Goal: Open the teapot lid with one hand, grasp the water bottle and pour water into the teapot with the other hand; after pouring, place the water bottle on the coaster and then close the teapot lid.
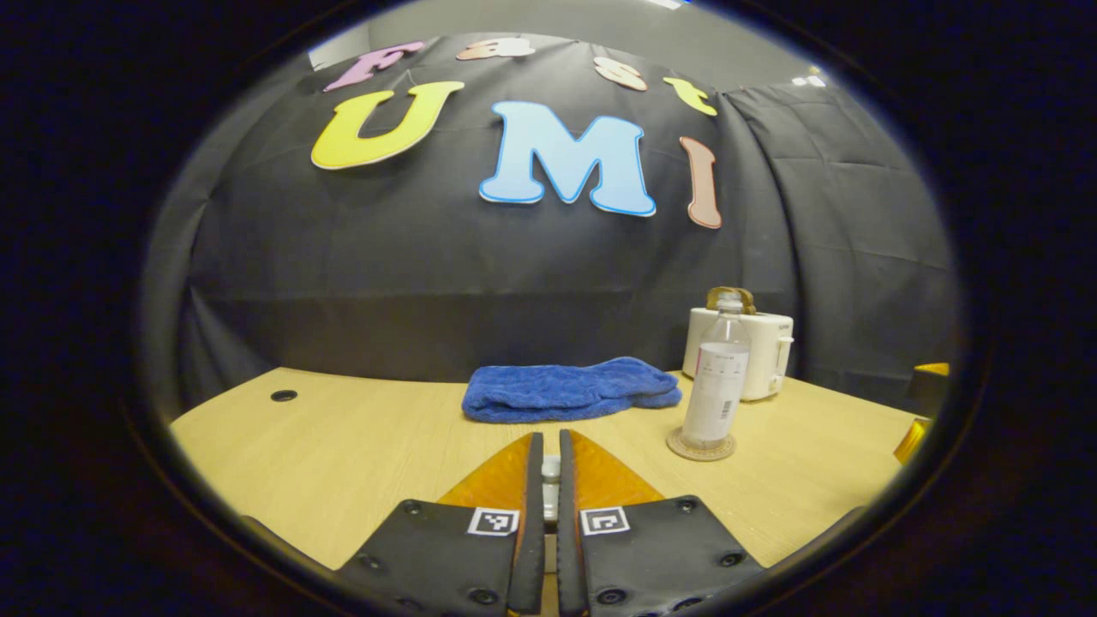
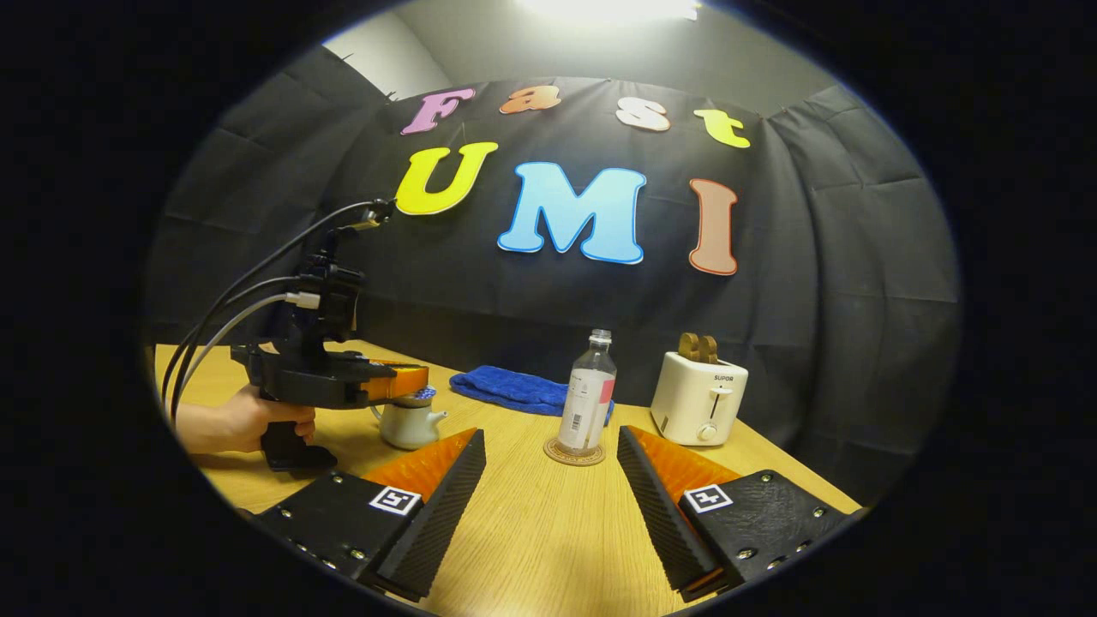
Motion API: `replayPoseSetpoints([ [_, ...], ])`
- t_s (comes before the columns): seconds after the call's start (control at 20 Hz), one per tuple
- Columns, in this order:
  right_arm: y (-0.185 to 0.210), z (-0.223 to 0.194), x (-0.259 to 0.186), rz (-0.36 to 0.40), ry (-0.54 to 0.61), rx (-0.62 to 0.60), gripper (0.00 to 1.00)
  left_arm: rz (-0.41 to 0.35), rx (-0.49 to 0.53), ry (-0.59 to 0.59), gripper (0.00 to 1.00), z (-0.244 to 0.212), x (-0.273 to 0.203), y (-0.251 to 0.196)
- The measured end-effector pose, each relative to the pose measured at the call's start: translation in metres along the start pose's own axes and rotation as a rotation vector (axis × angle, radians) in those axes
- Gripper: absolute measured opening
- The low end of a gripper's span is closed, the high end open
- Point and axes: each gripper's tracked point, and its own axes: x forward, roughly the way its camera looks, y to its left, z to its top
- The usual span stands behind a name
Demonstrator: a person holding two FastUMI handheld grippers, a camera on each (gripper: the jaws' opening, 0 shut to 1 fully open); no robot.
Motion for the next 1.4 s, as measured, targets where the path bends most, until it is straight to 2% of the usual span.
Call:
replayPoseSetpoints([
  [0.25, 0.011, -0.001, -0.004, 0.038, 0.001, -0.025, 0.96, 0.019, -0.013, -0.002, 0.12, -0.003, -0.003, 0.0],
  [0.65, 0.007, -0.01, -0.004, 0.04, 0.023, -0.015, 0.96, 0.036, 0.033, 0.002, 0.13, -0.005, -0.003, -0.001],
  [0.95, 0.003, -0.012, -0.003, 0.03, 0.022, -0.013, 0.96, 0.039, 0.007, 0.019, 0.14, -0.017, 0.001, -0.001],
  [1.25, 0.0, -0.015, -0.005, 0.021, 0.038, -0.022, 0.96, 0.038, -0.009, 0.023, 0.19, -0.016, -0.004, -0.002],
  [1.4, -0.003, -0.009, -0.008, 0.007, 0.033, -0.016, 0.96, 0.029, -0.009, 0.011, 0.35, -0.012, -0.016, -0.006],
])
